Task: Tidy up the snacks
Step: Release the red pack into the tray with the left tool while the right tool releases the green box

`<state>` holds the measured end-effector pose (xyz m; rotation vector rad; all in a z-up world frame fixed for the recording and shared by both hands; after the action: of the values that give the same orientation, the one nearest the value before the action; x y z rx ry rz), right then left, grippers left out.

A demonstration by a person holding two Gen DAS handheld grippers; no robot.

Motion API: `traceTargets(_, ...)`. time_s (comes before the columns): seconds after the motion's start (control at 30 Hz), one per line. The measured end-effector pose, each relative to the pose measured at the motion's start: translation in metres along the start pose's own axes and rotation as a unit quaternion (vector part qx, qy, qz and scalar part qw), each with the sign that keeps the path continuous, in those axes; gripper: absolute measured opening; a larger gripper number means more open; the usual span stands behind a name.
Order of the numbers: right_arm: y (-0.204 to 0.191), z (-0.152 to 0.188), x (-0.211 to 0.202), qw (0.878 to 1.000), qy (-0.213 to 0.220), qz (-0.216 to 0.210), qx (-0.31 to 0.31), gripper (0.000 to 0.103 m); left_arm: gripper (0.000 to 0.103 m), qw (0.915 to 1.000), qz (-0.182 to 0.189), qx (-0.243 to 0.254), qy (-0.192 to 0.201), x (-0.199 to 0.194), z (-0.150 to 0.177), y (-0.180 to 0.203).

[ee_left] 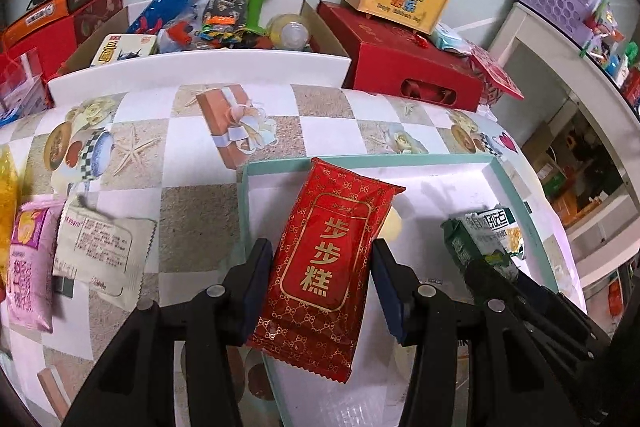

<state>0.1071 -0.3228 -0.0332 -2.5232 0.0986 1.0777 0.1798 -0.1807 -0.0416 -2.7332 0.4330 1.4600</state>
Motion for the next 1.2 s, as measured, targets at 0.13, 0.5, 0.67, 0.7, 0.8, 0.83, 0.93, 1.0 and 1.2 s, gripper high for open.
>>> traceTargets(0.13, -0.001, 0.0, -0.003, 1.0, 0.0, 0.005, -0.003, 0.044, 0.062, 0.9999, 0.005, -0.013, 0.005, -0.009, 0.001, -0.004)
traceTargets(0.5, 0.0, -0.002, -0.01, 1.0, -0.001, 0.014, -0.004, 0.055, 0.067, 0.9997, 0.01, -0.02, 0.007, -0.018, 0.01, -0.009)
traceTargets(0.67, -0.003, 0.0, -0.009, 1.0, -0.013, 0.02, -0.013, 0.066, 0.079, 0.9997, -0.003, -0.024, 0.001, -0.016, 0.015, -0.016)
traceTargets(0.7, -0.003, 0.0, -0.009, 1.0, -0.012, 0.022, -0.015, 0.076, 0.082, 0.9997, -0.007, -0.024, 0.002, -0.016, 0.016, -0.017)
traceTargets(0.8, -0.002, 0.0, -0.01, 0.999, -0.011, 0.042, -0.023, 0.089, 0.093, 0.999, -0.033, -0.029, 0.005, -0.014, 0.018, -0.025)
traceTargets(0.83, -0.001, 0.001, -0.009, 0.999, -0.012, 0.047, -0.024, 0.095, 0.093, 0.9984, -0.046, -0.031, 0.007, -0.014, 0.019, -0.03)
traceTargets(0.93, 0.002, 0.002, -0.008, 0.998, -0.017, 0.053, -0.019, 0.103, 0.094, 0.9971, -0.065, -0.036, 0.014, -0.013, 0.019, -0.041)
traceTargets(1.0, 0.003, 0.002, -0.007, 0.998, -0.018, 0.055, -0.018, 0.103, 0.098, 0.9964, -0.075, -0.037, 0.014, -0.012, 0.021, -0.047)
traceTargets(1.2, -0.001, 0.005, -0.006, 0.998, -0.019, 0.059, -0.024, 0.103, 0.103, 0.9952, -0.09, -0.034, 0.019, -0.01, 0.022, -0.054)
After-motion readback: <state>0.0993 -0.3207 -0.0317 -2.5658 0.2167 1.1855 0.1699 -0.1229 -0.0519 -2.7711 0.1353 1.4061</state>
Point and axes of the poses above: each gripper's, at about its wrist camera, not at the fingertips, and x roughly the way its jaws point, y to its right, z to its underside, the point moved 6 cm from there along x, roughly the way its jaws point, and after that the axes turned 10 degrees about -z, right-handed, at the moved point
